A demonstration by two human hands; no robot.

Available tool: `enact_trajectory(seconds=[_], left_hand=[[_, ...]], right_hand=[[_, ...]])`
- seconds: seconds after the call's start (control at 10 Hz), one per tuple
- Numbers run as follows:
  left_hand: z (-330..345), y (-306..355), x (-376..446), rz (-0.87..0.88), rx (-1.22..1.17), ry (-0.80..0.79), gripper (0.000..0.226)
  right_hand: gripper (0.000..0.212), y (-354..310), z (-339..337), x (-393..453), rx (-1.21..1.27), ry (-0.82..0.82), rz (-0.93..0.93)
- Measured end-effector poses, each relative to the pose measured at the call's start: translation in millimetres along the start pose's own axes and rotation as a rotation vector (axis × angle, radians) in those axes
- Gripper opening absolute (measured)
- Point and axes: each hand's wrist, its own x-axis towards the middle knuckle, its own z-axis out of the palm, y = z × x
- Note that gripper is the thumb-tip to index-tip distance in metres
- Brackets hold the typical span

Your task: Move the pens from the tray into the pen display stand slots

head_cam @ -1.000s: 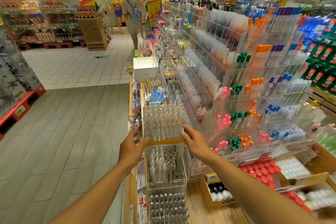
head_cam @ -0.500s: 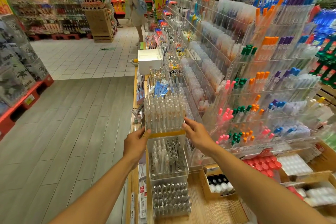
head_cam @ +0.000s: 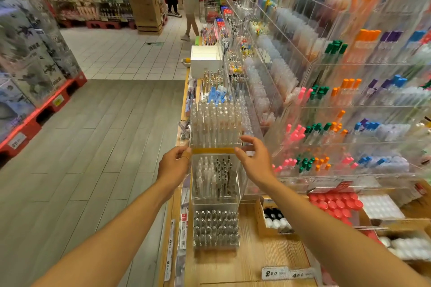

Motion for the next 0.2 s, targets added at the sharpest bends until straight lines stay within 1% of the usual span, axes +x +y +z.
enact_trajectory(seconds=[0.1, 0.2], left_hand=[[-4.0, -1.7, -16.4, 0.068, 0.028, 0.019, 0.013], [-9.8, -11.0, -29.2, 0.165, 0.125, 0.001, 0.016]], right_hand=[[0.023, -3.8, 2.4, -8.6, -0.099, 0.033, -0.146], [0.014, -3.9, 3.2, -24.4, -0.081, 0.022, -0.239]])
